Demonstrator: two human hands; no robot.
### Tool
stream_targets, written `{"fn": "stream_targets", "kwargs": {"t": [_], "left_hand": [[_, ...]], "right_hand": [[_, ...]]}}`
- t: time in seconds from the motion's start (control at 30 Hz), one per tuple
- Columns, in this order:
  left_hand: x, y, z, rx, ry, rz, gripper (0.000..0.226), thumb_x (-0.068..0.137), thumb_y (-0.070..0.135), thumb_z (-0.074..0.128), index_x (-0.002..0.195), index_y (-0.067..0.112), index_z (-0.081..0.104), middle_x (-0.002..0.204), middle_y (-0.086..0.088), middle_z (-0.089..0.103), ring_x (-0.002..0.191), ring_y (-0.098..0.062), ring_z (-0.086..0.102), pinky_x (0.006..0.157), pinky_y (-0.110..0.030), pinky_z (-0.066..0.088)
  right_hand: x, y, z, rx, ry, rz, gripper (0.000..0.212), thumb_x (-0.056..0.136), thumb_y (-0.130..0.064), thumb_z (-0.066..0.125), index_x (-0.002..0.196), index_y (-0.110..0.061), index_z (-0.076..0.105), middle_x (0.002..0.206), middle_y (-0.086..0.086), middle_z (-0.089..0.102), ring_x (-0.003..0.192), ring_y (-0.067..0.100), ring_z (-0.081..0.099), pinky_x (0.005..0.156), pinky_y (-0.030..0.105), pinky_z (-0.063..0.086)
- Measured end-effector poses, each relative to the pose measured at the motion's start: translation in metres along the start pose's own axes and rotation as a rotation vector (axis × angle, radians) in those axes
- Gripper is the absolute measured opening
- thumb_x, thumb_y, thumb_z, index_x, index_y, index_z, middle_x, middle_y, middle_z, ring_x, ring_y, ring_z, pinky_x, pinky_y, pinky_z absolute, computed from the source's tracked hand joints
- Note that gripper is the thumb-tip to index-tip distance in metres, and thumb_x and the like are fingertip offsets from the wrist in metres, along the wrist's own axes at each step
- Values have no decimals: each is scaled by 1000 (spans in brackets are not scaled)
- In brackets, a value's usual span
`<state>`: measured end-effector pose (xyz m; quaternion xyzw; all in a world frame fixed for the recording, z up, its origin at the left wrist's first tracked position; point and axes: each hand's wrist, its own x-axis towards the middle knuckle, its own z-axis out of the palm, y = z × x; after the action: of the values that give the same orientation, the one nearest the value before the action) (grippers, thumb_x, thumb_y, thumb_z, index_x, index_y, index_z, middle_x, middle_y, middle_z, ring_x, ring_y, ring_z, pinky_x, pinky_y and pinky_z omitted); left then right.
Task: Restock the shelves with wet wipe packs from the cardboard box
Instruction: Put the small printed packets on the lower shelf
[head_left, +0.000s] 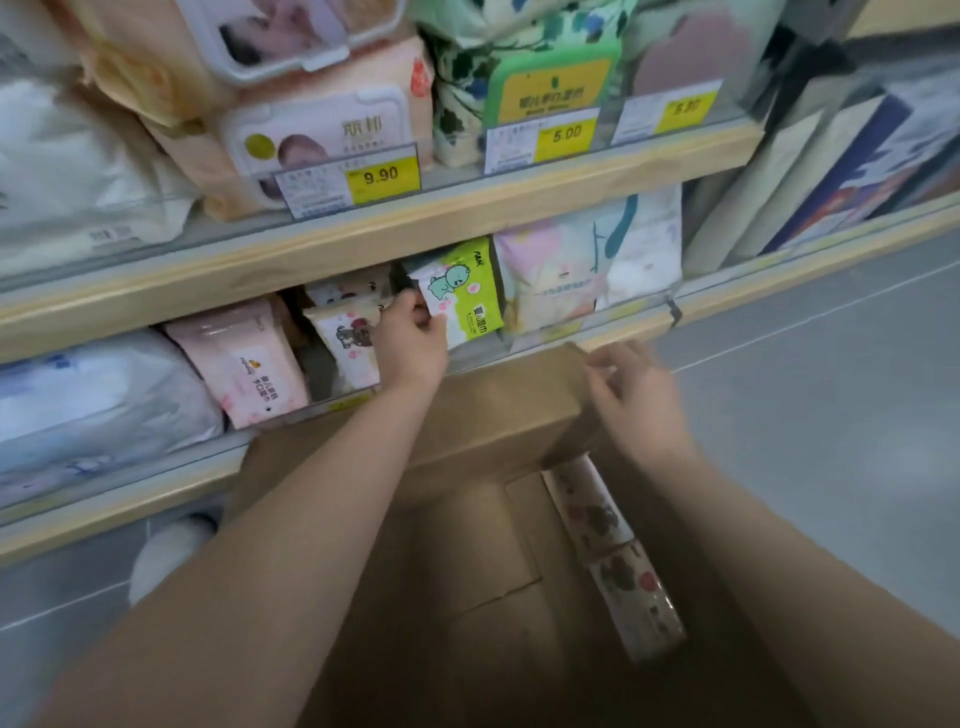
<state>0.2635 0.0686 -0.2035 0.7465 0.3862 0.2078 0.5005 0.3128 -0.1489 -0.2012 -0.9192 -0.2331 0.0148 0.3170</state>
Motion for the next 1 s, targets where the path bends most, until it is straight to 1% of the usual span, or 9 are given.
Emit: {"fn": "stream_targets", "kwargs": {"t": [0.1, 0.2, 0.33, 0.47, 0.63, 0.73, 0.83, 0.9, 1.0], "left_hand": [[8, -6, 14, 90, 70, -5, 15, 87, 4, 55, 100, 3, 62, 99, -15, 70, 90, -29, 65, 81, -32, 51], [9, -12, 24, 168, 93, 18, 12, 88, 5, 54, 98, 0, 61, 98, -17, 69, 91, -31, 64, 76, -28, 45], [10, -17, 34, 244, 91, -23, 18, 92, 7, 51, 106, 0, 58, 106, -16, 67, 99, -30, 61, 76, -26, 40], [10, -16, 38, 265, -59, -77, 29, 90, 9, 54, 117, -1, 49, 115, -17, 61, 106, -32, 58, 86, -35, 45], [-6, 0, 22, 295, -145, -112, 38, 85, 10, 61, 119, 2, 47, 120, -16, 59, 110, -31, 56, 77, -28, 39], [-34, 15, 7, 248, -163, 3, 46, 86, 12, 61, 128, 3, 46, 125, -12, 56, 114, -25, 54, 86, -25, 40], [-79, 28, -6, 242, -193, 243, 41, 88, 14, 59, 128, 10, 50, 123, -3, 53, 113, -15, 52, 97, -29, 43], [-112, 28, -8, 211, -225, 344, 33, 88, 13, 59, 121, 13, 55, 113, 5, 52, 106, -10, 53, 95, -28, 45], [-157, 13, 3, 191, -318, 316, 25, 84, 13, 62, 109, 17, 59, 104, 6, 57, 94, -9, 56, 86, -24, 46]], "right_hand": [[-1, 3, 8, -32, 55, -53, 9, 86, -9, 62, 89, -3, 66, 86, 9, 58, 83, 28, 56, 70, 20, 29], [-3, 9, 11, -63, 73, -112, 4, 83, -8, 64, 83, -4, 65, 82, 9, 58, 81, 26, 54, 69, 18, 24], [-5, 12, 10, -61, 65, -137, 5, 83, -10, 65, 83, -4, 65, 83, 7, 58, 81, 22, 53, 69, 16, 24], [-6, 12, 12, -48, 42, -126, 8, 85, -13, 64, 85, -5, 65, 88, 6, 56, 85, 20, 52, 73, 18, 29], [-18, 15, -1, -14, -14, -93, 15, 86, -11, 63, 98, -2, 64, 102, 9, 54, 94, 20, 52, 81, 17, 34], [-34, 20, -18, -37, -35, -90, 20, 85, -9, 63, 104, -3, 62, 109, 10, 53, 102, 23, 52, 90, 25, 40], [-55, 28, -38, -50, -55, -21, 29, 85, -11, 61, 114, -8, 59, 116, 9, 50, 109, 23, 49, 95, 28, 39], [-75, 36, -52, -55, -52, 43, 29, 86, -9, 61, 114, -5, 59, 114, 12, 51, 107, 29, 52, 96, 31, 38], [-111, 53, -69, -82, -44, 144, 26, 87, -10, 61, 112, -3, 59, 112, 14, 54, 105, 32, 54, 92, 25, 34]]}}
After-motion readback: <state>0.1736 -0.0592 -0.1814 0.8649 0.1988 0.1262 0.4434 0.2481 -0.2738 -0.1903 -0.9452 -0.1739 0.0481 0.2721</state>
